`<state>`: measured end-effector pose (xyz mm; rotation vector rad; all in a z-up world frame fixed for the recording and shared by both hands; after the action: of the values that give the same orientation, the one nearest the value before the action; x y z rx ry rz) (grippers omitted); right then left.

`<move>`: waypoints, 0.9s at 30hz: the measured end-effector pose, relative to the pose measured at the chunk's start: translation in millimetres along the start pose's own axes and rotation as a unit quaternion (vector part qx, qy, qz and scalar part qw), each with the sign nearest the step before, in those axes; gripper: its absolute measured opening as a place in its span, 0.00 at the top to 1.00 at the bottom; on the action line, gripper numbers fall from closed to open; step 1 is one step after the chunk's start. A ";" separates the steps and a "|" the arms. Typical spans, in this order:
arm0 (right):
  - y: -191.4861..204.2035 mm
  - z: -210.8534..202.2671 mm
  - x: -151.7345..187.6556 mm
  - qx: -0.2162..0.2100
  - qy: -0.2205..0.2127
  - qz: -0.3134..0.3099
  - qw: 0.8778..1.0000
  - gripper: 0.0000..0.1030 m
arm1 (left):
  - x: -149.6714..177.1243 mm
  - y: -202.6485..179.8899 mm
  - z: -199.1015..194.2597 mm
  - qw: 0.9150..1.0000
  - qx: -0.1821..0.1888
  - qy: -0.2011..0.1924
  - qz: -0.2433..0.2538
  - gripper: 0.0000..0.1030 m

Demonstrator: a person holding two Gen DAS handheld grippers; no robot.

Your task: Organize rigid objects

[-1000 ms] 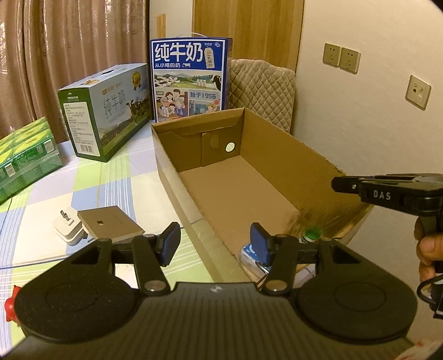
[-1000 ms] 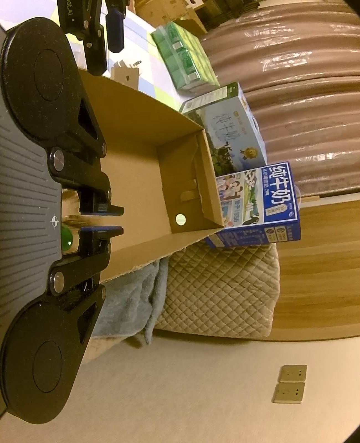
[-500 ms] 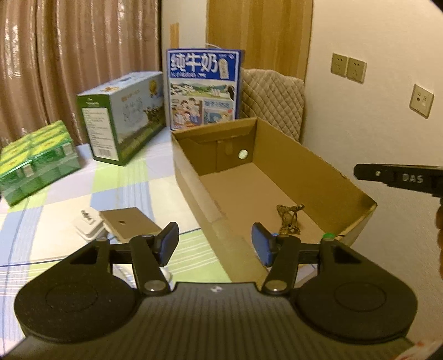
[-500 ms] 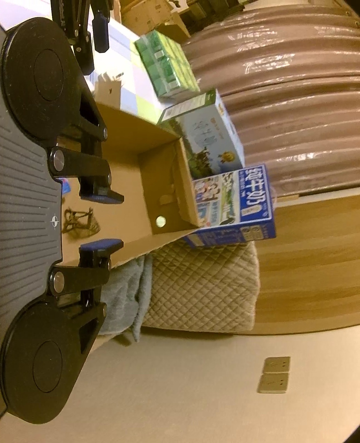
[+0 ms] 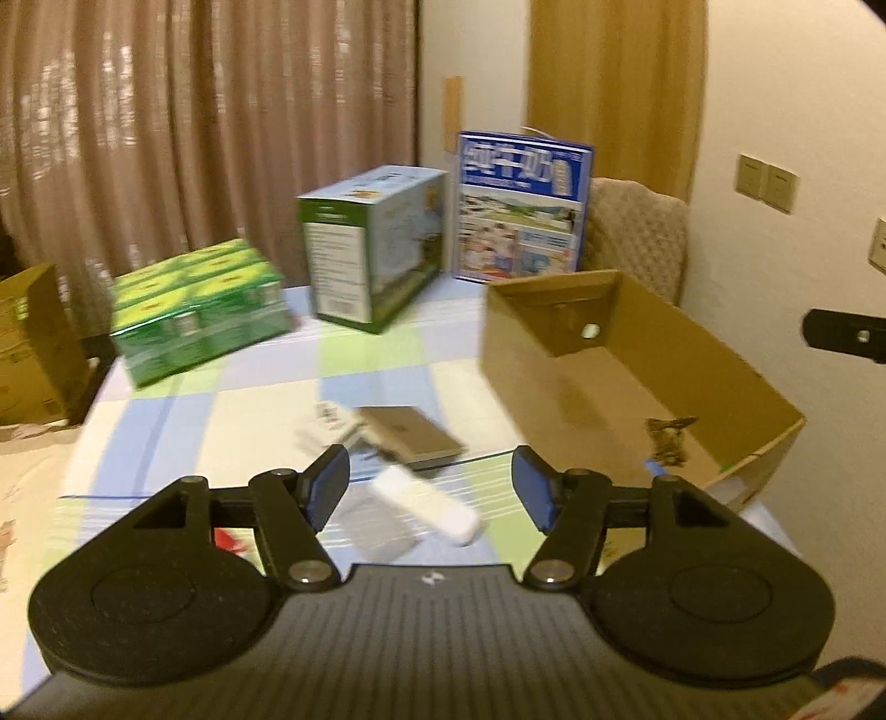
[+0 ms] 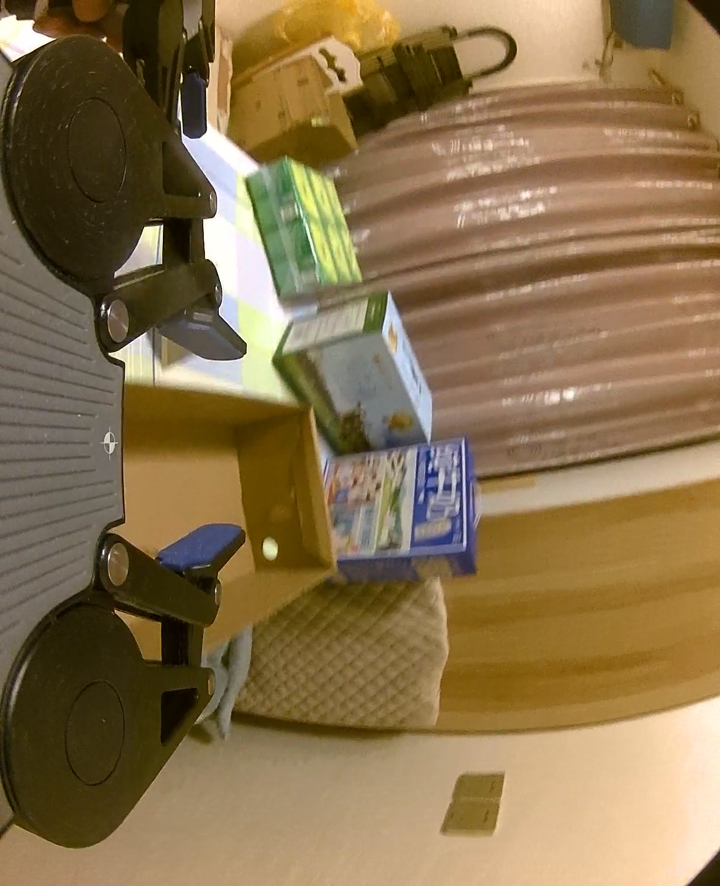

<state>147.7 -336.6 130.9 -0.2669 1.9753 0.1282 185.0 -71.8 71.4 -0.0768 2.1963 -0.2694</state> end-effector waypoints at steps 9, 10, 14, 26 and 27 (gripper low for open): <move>62.1 8.7 -13.7 -0.041 -0.005 -0.021 0.999 0.34 | -3.7 85.9 -38.8 0.998 -0.057 -0.025 -0.029 0.35; 65.8 10.2 -12.3 -0.045 -0.003 -0.022 0.999 0.34 | -3.2 94.5 -41.8 0.997 -0.063 -0.027 -0.031 0.35; 86.4 21.3 -6.9 -0.060 0.002 -0.025 0.998 0.33 | 1.8 122.8 -46.7 0.995 -0.082 -0.028 -0.040 0.33; 133.8 78.3 44.9 -0.098 0.045 -0.029 0.994 0.32 | 45.5 178.8 -8.8 0.993 -0.107 0.016 -0.052 0.30; 137.2 85.8 50.4 -0.100 0.052 -0.031 0.993 0.32 | 49.2 181.0 -3.6 0.993 -0.107 0.020 -0.051 0.30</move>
<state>170.7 -192.0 45.5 -0.4737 2.0564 0.2787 160.4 97.6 -5.2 -0.3052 2.2582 -0.0910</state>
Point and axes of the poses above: each gripper's, at about its wrist camera, not at the fingertips, and z roughly the way its jaws point, y to its left, x to its underside, the point moved 5 cm from there along z, roughly the way its jaws point, and after that the axes turned 15 degrees about -z, right-handed, at the moved point
